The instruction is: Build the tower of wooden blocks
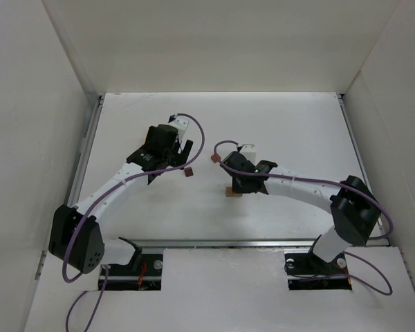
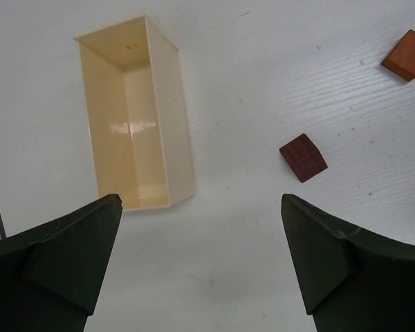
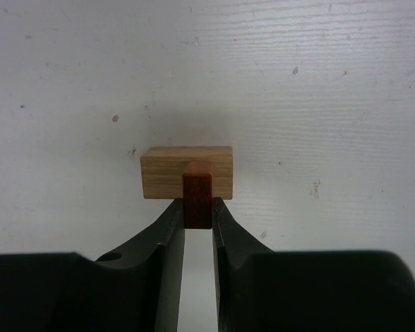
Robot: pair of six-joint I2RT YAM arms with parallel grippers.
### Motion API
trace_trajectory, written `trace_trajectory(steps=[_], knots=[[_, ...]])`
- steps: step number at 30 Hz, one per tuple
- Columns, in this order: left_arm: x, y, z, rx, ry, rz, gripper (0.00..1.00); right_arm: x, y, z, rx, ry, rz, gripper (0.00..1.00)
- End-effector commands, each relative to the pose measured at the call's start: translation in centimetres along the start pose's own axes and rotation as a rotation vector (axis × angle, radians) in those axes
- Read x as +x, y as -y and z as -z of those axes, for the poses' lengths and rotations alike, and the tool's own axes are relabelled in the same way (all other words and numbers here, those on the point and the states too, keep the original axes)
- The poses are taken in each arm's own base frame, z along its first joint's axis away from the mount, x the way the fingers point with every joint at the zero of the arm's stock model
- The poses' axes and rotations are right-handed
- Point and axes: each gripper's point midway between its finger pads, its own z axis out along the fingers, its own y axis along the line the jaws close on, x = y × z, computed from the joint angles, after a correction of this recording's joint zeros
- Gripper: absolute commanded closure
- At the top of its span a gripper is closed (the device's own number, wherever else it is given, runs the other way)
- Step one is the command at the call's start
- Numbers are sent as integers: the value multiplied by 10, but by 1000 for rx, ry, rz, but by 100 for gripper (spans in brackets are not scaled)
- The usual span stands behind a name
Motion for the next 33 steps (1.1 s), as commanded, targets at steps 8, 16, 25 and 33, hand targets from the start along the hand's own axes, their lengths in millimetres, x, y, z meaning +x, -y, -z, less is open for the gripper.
trace_trajectory(steps=[8, 16, 25, 33], knots=[[-8, -4, 3, -13, 27, 7, 0, -15, -18, 3, -53, 48, -25, 100], [-8, -4, 3, -13, 27, -2, 0, -10, -15, 0, -46, 41, -33, 100], [-8, -4, 3, -13, 27, -2, 0, -8, -15, -2, -46, 40, -45, 100], [-8, -4, 3, -13, 27, -2, 0, -6, -10, -2, -25, 35, -46, 100]])
